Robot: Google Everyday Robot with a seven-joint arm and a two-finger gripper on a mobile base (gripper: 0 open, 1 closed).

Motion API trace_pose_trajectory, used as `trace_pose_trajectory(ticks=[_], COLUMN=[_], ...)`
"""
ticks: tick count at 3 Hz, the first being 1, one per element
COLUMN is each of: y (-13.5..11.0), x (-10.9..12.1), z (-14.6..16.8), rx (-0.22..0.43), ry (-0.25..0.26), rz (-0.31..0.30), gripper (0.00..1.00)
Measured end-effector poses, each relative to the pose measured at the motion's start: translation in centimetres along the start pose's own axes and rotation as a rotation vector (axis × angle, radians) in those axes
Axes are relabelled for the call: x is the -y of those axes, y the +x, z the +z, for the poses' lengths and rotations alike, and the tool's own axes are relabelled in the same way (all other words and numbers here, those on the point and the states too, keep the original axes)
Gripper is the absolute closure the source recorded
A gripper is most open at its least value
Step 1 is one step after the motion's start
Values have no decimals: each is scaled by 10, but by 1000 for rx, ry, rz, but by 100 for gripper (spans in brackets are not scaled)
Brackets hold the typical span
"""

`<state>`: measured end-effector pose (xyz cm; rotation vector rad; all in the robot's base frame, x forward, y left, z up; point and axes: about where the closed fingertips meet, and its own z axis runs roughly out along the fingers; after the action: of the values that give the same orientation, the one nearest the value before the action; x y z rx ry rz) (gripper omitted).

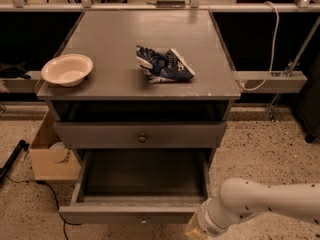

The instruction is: Close middle drawer

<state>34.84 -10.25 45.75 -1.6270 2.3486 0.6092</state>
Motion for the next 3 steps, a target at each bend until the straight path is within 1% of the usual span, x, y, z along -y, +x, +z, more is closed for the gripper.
trace_pose_trajectory(ticks=[1, 3], y=[1, 5], x=[-1, -15], z=[2, 10], rx=[0, 92], ry=[-5, -16], rz=[2, 14], gripper=[100, 100])
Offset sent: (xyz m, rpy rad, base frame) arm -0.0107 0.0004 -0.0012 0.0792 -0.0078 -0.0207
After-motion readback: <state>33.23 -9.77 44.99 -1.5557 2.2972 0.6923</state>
